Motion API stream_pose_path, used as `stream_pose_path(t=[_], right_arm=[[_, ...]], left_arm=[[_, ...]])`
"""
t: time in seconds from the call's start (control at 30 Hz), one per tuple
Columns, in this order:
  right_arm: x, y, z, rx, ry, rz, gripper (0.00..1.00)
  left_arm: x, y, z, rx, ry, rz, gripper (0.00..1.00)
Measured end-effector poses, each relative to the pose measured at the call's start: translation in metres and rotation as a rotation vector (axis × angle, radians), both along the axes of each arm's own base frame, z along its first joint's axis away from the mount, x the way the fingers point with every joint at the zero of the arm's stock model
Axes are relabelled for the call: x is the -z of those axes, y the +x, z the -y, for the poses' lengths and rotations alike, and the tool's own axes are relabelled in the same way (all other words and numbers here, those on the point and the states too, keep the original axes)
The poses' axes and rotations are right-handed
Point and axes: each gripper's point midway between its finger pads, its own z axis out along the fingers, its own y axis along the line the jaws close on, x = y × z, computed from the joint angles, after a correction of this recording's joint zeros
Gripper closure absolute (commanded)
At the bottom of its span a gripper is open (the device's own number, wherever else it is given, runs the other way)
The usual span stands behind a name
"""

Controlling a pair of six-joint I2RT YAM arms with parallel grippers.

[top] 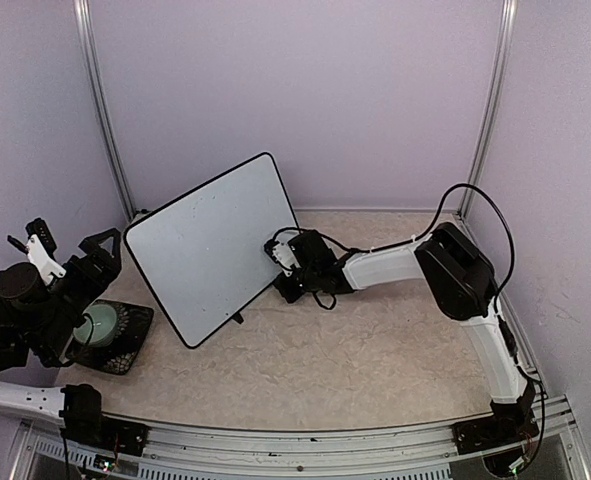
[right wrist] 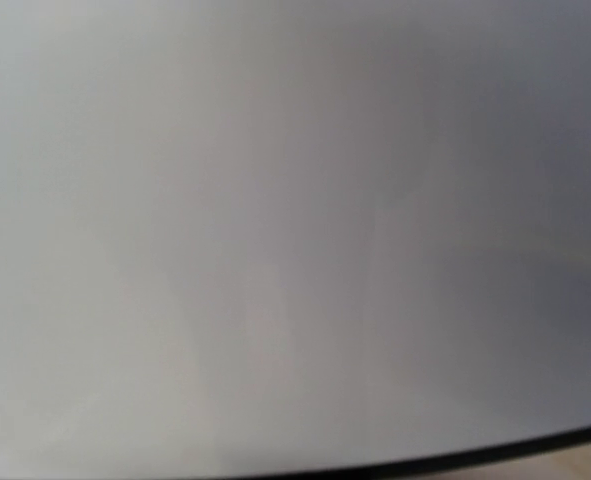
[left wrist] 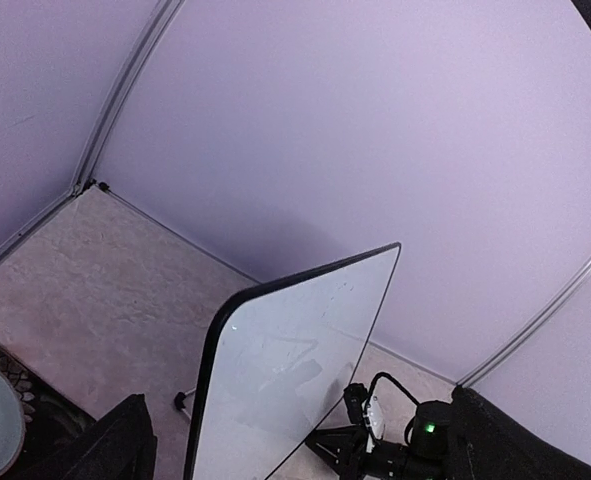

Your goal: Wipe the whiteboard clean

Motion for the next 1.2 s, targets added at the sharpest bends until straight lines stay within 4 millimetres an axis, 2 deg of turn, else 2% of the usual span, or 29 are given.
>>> stream_pose_path(t=[0.23, 0.4, 0.53, 0.67, 0.9, 1.03, 1.13, 1.2], right_arm=[[0.0, 0.03, 0.063, 0.35, 0.015, -0.04, 1.0], [0.001, 0.042, 0.108, 0.612, 0.025, -0.045, 1.0], [0.002, 0.042, 0.129, 0.752, 0.037, -0.046, 1.0], [0.003, 0.042, 0.138, 0.82, 0.052, -0.051, 0.99], [0.003, 0.041, 0.142, 0.858, 0.062, -0.057, 0.66], [0.003, 0.034, 0.151, 0.882, 0.05, -0.068, 0.28], [0.002, 0.02, 0.163, 0.882, 0.026, -0.087, 0.01], [-0.002, 0.009, 0.169, 0.866, 0.01, -0.098, 0.0]], left_arm=[[0.0, 0.0, 0.0, 0.003, -0.002, 0.0, 0.01], [0.0, 0.0, 0.001, 0.007, -0.002, -0.001, 0.01], [0.001, 0.0, 0.003, 0.013, -0.001, -0.002, 0.01], [0.002, 0.0, 0.004, 0.018, -0.002, -0.004, 0.01], [0.006, 0.0, 0.004, 0.022, -0.012, -0.007, 0.01], [0.006, 0.0, 0.004, 0.023, -0.014, -0.007, 0.01], [0.007, 0.0, 0.004, 0.023, -0.012, -0.008, 0.01], [0.009, 0.0, 0.004, 0.023, -0.002, -0.011, 0.01]])
